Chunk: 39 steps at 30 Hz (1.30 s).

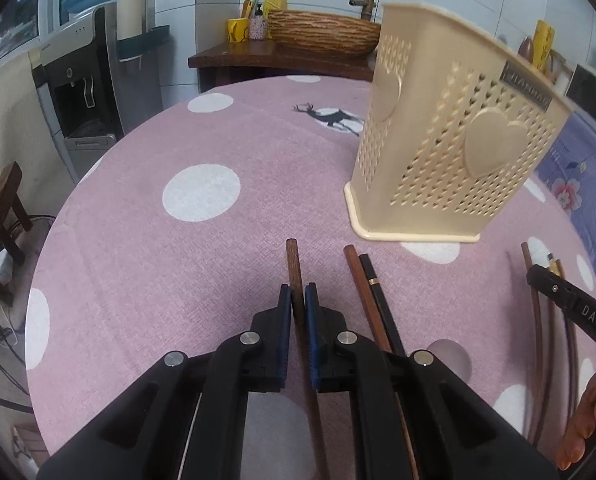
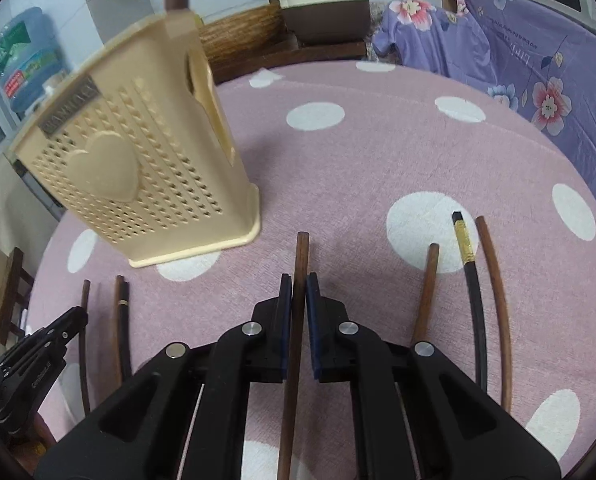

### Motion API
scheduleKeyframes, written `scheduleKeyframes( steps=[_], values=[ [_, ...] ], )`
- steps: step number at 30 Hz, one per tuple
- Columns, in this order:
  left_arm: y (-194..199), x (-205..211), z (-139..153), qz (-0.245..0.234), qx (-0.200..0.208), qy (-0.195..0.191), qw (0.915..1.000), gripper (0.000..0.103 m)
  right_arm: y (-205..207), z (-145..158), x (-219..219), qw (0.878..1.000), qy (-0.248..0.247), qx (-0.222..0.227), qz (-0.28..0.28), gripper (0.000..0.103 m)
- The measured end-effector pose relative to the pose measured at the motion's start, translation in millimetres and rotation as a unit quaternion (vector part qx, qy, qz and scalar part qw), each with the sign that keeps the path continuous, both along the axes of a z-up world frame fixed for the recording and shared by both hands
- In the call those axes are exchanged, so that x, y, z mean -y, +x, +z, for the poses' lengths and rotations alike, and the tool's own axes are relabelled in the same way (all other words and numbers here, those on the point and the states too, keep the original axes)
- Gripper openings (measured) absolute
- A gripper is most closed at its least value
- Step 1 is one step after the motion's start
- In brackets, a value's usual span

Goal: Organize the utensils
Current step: 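Grasp a wooden chopstick with the right tool while the left tool grasps another chopstick, then lift both chopsticks and drop them upright into the cream basket with both tools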

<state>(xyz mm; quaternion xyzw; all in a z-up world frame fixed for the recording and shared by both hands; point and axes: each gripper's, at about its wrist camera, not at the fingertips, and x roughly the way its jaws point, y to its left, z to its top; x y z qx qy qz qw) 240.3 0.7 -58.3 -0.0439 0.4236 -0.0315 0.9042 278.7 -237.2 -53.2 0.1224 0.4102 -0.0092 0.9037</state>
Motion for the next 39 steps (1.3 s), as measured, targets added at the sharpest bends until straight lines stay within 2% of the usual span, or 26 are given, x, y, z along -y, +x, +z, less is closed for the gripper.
scheduleKeyframes(
  steps=[7, 15, 23, 39],
  values=[
    [-31, -11, 44, -0.006, 0.065, -0.044, 0.9969, 0.008, -40, 47, 10, 0.996, 0.018, 0.084, 0.024, 0.008],
    [-65, -16, 96, -0.017, 0.149, -0.072, 0.9861, 0.007, -93, 103, 17, 0.980, 0.033, 0.179, 0.074, 0.008],
    [-76, -19, 110, -0.018, 0.183, -0.074, 0.9801, 0.007, -113, 121, 14, 0.974, 0.035, 0.206, 0.091, 0.008],
    [-82, -22, 126, -0.031, 0.206, -0.078, 0.9750, 0.007, -117, 135, 9, 0.968, 0.037, 0.220, 0.110, 0.008]
  ],
)
